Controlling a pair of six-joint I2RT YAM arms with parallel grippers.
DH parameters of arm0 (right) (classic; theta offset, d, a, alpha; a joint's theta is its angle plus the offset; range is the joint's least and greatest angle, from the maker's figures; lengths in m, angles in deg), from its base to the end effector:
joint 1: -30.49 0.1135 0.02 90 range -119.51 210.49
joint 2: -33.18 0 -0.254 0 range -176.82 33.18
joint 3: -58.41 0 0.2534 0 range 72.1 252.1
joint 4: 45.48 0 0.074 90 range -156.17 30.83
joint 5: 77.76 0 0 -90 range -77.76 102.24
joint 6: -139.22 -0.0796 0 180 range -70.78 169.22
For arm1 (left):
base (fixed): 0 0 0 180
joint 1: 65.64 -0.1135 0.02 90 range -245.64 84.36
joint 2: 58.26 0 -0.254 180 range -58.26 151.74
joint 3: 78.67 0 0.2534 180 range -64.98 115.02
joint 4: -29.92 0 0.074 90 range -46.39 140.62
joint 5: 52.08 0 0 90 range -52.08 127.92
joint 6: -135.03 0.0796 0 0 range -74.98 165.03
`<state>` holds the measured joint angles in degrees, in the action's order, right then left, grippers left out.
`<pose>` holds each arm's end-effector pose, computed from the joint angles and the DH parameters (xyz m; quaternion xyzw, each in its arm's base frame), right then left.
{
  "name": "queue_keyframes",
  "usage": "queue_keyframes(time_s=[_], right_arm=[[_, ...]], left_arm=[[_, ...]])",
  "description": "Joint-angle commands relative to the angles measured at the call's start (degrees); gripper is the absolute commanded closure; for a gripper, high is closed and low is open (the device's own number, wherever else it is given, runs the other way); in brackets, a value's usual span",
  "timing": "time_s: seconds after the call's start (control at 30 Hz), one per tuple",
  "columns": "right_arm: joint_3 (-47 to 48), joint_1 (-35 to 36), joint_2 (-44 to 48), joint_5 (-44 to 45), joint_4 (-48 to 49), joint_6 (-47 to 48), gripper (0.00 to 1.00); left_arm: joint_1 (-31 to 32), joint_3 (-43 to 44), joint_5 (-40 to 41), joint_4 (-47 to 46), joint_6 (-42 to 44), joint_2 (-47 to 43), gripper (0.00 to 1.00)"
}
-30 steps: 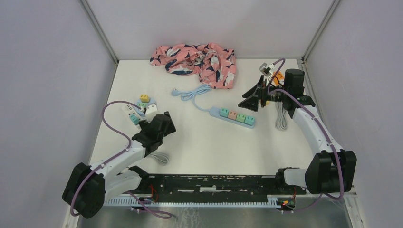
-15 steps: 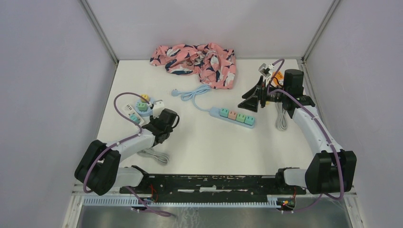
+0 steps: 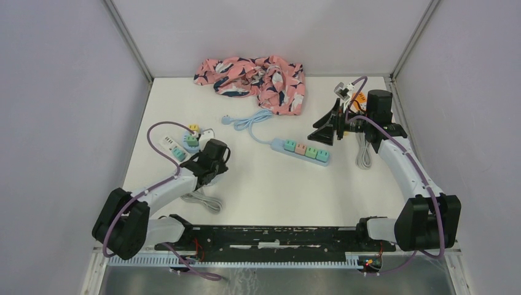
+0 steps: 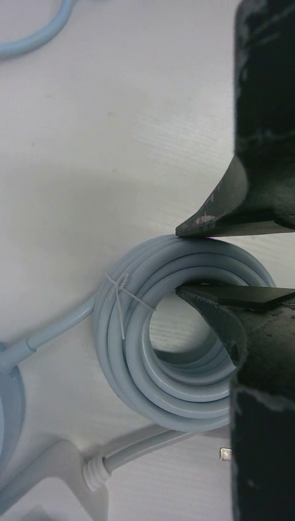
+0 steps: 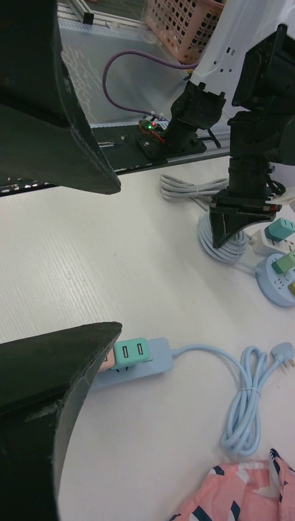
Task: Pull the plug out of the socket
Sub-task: Move the socket to the center of the board.
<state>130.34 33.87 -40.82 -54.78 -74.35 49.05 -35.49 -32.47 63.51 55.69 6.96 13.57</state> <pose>0.2885 0.0905 0.2945 -0.2923 0.7176 0.4929 0.3959 0.2423 -0.1010 0.1313 -0.1366 0.9131 -0.0077 0.3841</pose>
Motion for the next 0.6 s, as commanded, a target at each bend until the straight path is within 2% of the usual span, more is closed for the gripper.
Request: queue_keyframes(time_s=[0.0, 0.33, 0.57], right_arm=[[1.31, 0.22, -0.14, -1.65, 0.72, 1.44, 0.18], [1.69, 0.22, -0.11, -1.62, -0.2, 2.27, 0.18], [1.78, 0.15, -0.19, -1.53, -0.68, 2.65, 0.18]], left_arm=[[1.78, 1.56, -8.53, -2.63, -4.36, -5.65, 0.91], [5.31, 2.58, -13.23, -2.02, -5.14, -9.4, 0.9], [8.2, 4.32, -19.43, -4.61, -0.35, -7.14, 0.88]])
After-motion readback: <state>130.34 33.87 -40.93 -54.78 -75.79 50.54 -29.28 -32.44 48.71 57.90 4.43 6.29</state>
